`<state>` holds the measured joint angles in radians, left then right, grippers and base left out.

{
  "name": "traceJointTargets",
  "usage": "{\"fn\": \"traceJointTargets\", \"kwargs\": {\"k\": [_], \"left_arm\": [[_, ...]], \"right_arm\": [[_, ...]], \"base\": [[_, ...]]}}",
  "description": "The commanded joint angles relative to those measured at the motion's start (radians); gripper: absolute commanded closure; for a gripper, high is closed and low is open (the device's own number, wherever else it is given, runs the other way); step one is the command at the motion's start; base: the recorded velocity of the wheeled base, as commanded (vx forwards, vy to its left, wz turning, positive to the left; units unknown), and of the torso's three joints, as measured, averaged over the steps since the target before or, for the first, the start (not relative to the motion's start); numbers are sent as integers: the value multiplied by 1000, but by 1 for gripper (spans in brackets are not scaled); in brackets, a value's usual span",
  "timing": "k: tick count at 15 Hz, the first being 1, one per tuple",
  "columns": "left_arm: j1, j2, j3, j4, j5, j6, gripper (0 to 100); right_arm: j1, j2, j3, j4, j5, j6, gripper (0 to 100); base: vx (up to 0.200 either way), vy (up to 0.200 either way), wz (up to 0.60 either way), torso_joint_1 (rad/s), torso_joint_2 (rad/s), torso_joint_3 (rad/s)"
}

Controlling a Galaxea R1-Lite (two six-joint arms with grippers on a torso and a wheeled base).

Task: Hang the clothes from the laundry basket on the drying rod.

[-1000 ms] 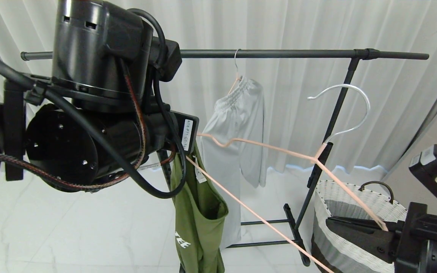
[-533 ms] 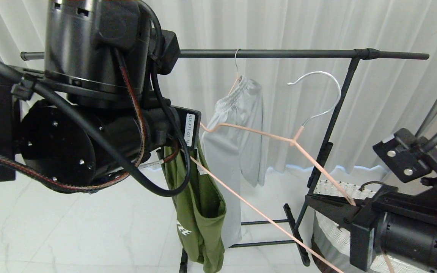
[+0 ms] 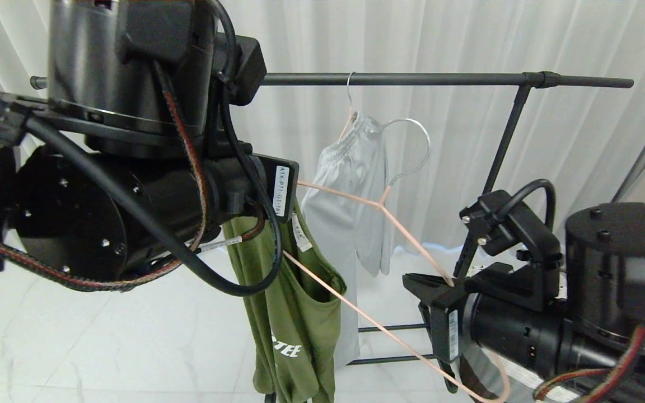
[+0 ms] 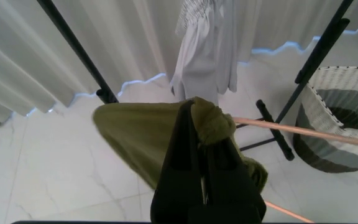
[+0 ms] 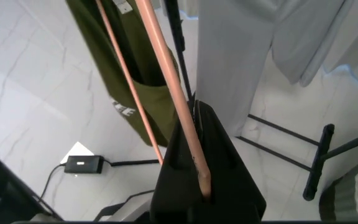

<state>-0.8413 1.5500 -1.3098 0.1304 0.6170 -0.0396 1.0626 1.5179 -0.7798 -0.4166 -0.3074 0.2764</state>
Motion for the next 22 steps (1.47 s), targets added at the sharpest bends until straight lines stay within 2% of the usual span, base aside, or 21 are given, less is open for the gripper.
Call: {"fn": "traceJointTargets", "kwargs": {"k": [1, 6, 10, 16, 17, 22], "left_arm": [[-16, -7, 0, 0, 0, 0, 100], [-107, -11, -5, 0, 0, -39, 100], [-188, -10, -9, 0, -2, -91, 100], [-174, -5, 0, 0, 33, -94, 100], [-176, -4, 1, 0, 41, -94, 100], [-188, 18, 0, -2, 43, -95, 100]], "right_arm": [[5, 88, -42, -4, -2, 0, 100], [13, 146, -110, -4, -2, -2, 100], [20, 146, -107, -4, -4, 1, 100], [19, 99, -101, -4, -78, 1, 100], [19, 81, -101, -11, -111, 3, 100], [20, 70, -79, -160, -154, -42, 100]], "base": [[0, 0, 0, 0, 0, 0], [0, 0, 0, 0, 0, 0], [0, 0, 0, 0, 0, 0], [0, 0, 0, 0, 0, 0], [0, 0, 0, 0, 0, 0], [0, 0, 0, 0, 0, 0]]}}
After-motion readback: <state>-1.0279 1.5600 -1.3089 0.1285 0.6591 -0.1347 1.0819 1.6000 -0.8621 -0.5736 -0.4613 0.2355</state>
